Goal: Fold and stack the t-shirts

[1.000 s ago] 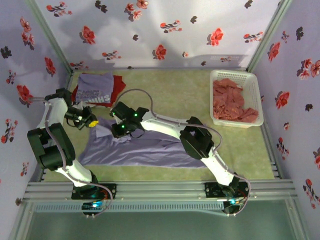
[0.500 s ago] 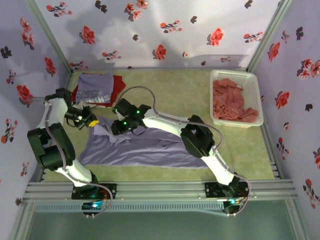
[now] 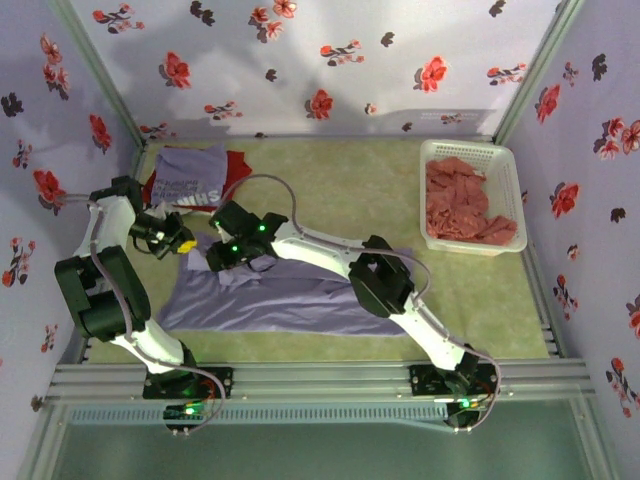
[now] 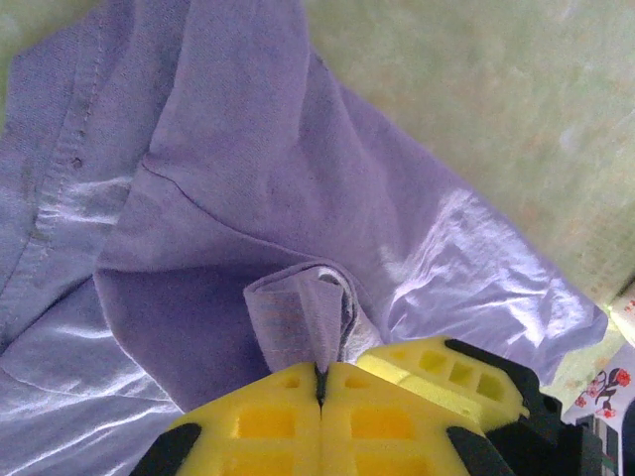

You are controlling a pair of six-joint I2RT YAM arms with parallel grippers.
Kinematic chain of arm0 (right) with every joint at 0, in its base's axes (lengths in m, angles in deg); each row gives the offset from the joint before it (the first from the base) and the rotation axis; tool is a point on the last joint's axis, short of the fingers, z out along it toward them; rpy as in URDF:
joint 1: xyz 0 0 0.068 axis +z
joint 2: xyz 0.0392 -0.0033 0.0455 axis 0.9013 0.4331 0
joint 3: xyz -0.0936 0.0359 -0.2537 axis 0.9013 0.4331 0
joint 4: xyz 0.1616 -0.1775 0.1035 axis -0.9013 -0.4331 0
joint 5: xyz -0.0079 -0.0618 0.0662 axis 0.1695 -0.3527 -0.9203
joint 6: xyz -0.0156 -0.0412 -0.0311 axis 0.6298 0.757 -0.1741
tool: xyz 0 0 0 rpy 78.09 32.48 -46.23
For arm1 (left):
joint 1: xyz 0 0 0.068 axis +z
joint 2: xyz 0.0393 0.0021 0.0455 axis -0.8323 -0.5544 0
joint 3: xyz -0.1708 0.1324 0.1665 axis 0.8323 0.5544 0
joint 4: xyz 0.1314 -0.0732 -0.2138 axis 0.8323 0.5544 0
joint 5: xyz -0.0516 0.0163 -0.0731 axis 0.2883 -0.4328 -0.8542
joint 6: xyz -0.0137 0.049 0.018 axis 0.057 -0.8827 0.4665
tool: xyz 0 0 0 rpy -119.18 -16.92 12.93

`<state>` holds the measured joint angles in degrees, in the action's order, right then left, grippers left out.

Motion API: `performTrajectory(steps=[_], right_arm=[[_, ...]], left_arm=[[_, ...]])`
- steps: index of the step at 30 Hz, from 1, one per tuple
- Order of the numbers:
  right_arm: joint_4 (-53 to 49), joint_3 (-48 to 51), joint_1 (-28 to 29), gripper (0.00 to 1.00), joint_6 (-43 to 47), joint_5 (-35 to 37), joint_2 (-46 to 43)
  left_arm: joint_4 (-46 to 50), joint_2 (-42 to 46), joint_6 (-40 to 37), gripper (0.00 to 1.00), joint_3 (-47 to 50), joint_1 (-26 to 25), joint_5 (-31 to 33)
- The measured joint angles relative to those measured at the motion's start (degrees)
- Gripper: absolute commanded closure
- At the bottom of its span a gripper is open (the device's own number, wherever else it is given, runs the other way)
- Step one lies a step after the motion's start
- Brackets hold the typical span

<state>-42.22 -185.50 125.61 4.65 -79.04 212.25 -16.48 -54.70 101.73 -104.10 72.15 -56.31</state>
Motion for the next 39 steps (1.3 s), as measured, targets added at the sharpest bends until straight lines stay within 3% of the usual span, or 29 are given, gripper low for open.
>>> performTrajectory(steps=[8, 15, 23, 31, 35, 37, 39], right_arm=[[0.0, -0.1, -0.8, 0.79, -1.8, 0.0, 1.9], [-0.3, -0.2, -1.0, 1.0, -1.8, 0.0, 2.0], [-1.5, 2.3, -1.0, 1.0, -1.0, -1.7, -0.5], [-0.6, 7.1, -1.0, 1.0, 0.0, -12.2, -5.1], [-0.6, 8.0, -1.4, 1.0, 1.0, -18.8, -5.1], [-1.2, 7.9, -1.4, 1.0, 1.6, -21.7, -5.1], [-2.0, 7.9, -1.4, 1.0, 2.6, -24.2, -5.1]], left_arm=[[0.0, 0.0, 0.0, 1.0, 0.0, 0.0, -0.1], [0.0, 0.0, 0.0, 1.0, 0.0, 0.0, -0.2], [0.0, 0.0, 0.0, 1.0, 0.0, 0.0, -0.1], [-0.1, 3.7, 0.7, 1.0, 4.9, 0.0, 1.2], [-0.2, 8.1, 2.3, 0.87, 8.8, 0.0, 2.1], [0.0, 10.3, 2.9, 0.62, 10.2, 0.0, 3.0], [0.6, 12.9, 3.9, 0.54, 11.3, 0.0, 4.3]])
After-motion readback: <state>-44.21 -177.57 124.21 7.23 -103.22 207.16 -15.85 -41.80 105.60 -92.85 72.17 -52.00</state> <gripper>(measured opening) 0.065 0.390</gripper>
